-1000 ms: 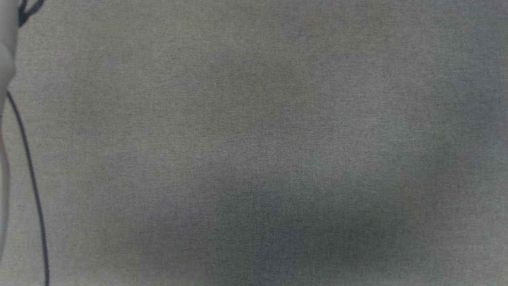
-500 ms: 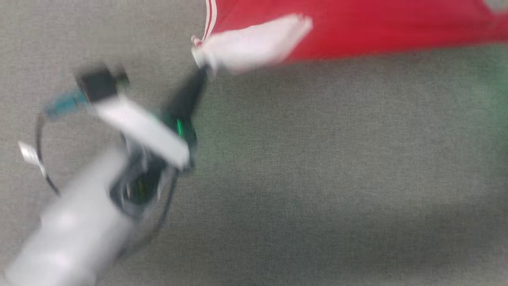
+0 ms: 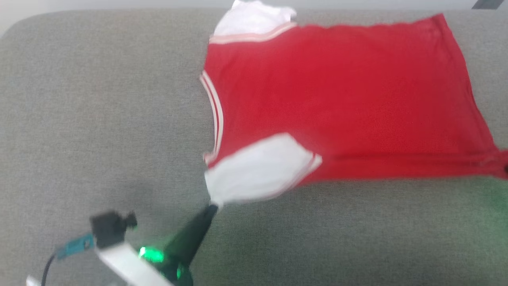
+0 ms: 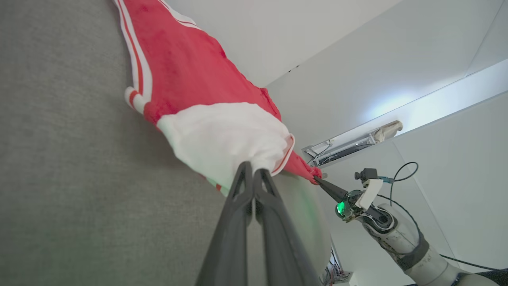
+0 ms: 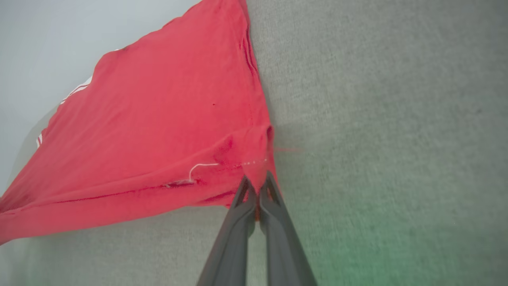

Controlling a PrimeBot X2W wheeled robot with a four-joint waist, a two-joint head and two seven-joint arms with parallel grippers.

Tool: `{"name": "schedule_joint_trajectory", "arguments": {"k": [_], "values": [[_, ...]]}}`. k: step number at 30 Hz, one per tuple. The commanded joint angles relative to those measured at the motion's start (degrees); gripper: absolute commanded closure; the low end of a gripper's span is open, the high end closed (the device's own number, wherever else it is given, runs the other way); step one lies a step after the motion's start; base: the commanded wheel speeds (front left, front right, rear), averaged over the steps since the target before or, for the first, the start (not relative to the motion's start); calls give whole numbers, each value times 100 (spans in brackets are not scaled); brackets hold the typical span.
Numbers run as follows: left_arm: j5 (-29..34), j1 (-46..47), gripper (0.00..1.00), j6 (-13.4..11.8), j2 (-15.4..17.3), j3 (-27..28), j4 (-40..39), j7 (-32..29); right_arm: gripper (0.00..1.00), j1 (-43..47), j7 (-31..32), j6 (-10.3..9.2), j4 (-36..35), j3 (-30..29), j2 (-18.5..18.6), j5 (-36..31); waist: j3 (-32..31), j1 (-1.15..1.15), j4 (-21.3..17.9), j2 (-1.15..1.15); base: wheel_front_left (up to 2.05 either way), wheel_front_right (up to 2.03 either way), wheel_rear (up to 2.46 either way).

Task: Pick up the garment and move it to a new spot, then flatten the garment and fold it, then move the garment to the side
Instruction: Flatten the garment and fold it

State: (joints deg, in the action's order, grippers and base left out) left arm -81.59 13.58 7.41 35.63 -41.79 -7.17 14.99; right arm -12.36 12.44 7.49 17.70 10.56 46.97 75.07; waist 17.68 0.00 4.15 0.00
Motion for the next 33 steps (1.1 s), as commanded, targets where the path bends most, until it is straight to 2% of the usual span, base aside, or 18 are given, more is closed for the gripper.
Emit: {"name": "schedule_joint_trajectory", "arguments": {"k": [1, 7, 11, 15, 25, 33], "values": [[138, -449, 100, 4, 69, 159, -285, 22, 100, 496, -68, 0, -323, -194, 98, 112, -38, 0, -43, 0, 0, 0, 0], [461, -1191, 100, 5, 211, 507, -862, 23, 100, 1668, -198, 0, -1192, -896, 200, 263, 31, 0, -48, 0, 0, 0, 0], [492, -938, 100, 5, 268, 514, -863, 12, 100, 1735, -156, 0, -1475, -1133, 130, 169, 58, 0, -44, 0, 0, 0, 0], [368, -212, 100, 5, 248, 537, -552, -117, 100, 1152, 48, 0, -1529, -1183, -28, -47, 106, 0, -37, 0, 0, 0, 0], [168, 1707, 100, 5, -286, 327, 791, -353, 100, -1060, 658, 1, -294, -836, -706, -870, 419, 0, 63, 0, 0, 0, 0], [344, 2314, 100, 5, -614, -179, 2043, -240, 100, -1824, 680, 1, 670, -566, -1032, -1281, 673, 0, 65, 0, 0, 0, 0]]}}
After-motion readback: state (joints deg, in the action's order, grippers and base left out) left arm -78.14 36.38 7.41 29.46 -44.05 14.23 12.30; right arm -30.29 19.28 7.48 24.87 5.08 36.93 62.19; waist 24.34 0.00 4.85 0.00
